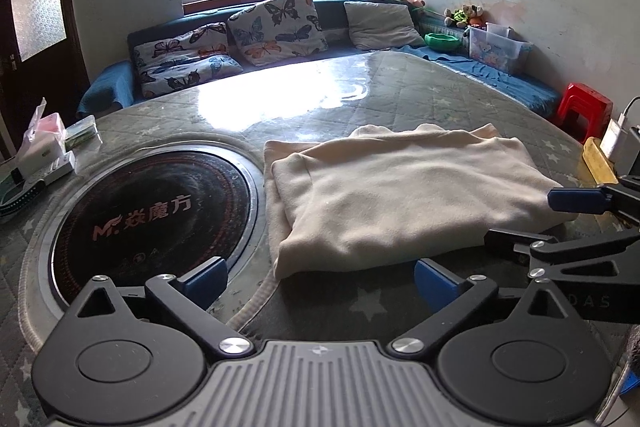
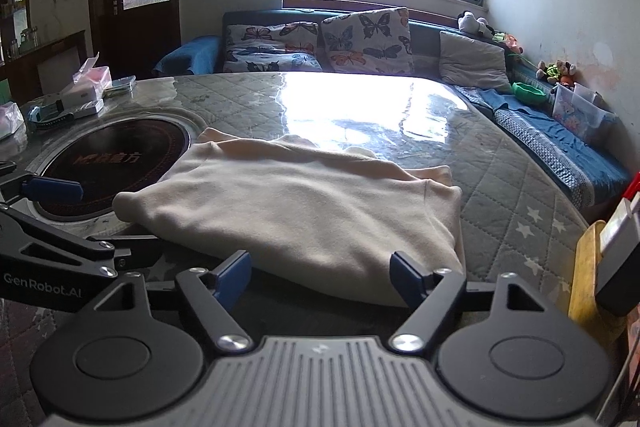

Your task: Fold clothes

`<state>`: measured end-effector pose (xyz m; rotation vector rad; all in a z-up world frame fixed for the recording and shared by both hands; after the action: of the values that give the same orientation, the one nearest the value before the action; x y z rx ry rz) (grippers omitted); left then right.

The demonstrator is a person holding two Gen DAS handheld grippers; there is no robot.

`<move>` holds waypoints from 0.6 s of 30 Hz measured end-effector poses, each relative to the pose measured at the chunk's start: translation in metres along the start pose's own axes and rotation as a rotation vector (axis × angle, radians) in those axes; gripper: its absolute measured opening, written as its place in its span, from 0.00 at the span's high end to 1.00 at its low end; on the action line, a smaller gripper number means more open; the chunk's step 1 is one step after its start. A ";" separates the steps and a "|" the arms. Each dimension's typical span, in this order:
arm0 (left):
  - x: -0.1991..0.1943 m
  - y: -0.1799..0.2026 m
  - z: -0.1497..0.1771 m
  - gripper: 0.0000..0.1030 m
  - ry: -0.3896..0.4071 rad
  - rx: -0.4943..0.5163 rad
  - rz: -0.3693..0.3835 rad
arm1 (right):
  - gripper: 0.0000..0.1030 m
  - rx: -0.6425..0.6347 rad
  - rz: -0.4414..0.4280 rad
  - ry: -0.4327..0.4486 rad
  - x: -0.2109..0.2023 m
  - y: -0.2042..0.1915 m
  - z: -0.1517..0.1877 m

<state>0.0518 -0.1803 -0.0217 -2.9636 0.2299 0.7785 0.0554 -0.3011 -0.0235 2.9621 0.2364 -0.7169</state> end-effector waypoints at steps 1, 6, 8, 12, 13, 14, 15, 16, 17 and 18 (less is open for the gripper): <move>-0.002 -0.001 0.001 0.01 0.001 -0.003 -0.002 | 0.22 -0.001 0.001 0.002 -0.002 -0.001 0.000; -0.010 -0.003 0.004 0.00 0.009 -0.005 -0.012 | 0.21 -0.002 0.000 0.010 -0.010 -0.006 0.002; -0.014 -0.004 0.005 0.00 0.013 -0.005 -0.018 | 0.19 -0.003 -0.001 0.013 -0.013 -0.008 0.003; -0.021 -0.006 0.008 0.00 0.020 -0.002 -0.028 | 0.16 -0.006 0.001 0.017 -0.017 -0.011 0.004; -0.022 -0.007 0.009 0.00 0.021 -0.002 -0.030 | 0.16 -0.007 0.000 0.018 -0.018 -0.012 0.005; -0.024 -0.008 0.010 0.00 0.022 -0.002 -0.033 | 0.16 -0.008 -0.002 0.019 -0.019 -0.013 0.005; -0.026 -0.009 0.011 0.00 0.023 -0.002 -0.035 | 0.16 -0.009 -0.003 0.020 -0.021 -0.015 0.006; -0.028 -0.009 0.012 0.00 0.024 -0.002 -0.037 | 0.16 -0.011 -0.004 0.021 -0.022 -0.016 0.007; -0.029 -0.010 0.012 0.00 0.026 -0.003 -0.041 | 0.15 -0.012 -0.006 0.023 -0.023 -0.017 0.007; -0.031 -0.011 0.013 0.00 0.029 -0.005 -0.045 | 0.15 -0.014 -0.007 0.024 -0.025 -0.018 0.007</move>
<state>0.0205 -0.1639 -0.0173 -2.9754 0.1632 0.7321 0.0276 -0.2869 -0.0193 2.9600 0.2523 -0.6776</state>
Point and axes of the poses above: each gripper's, at about its wrist camera, not at the fingertips, and x roughly the way its jaws point, y to its right, z to its underside, the point moved 9 cm from there along x, roughly the way its jaws point, and after that the axes turned 11 degrees about y, right-handed, at the moved point
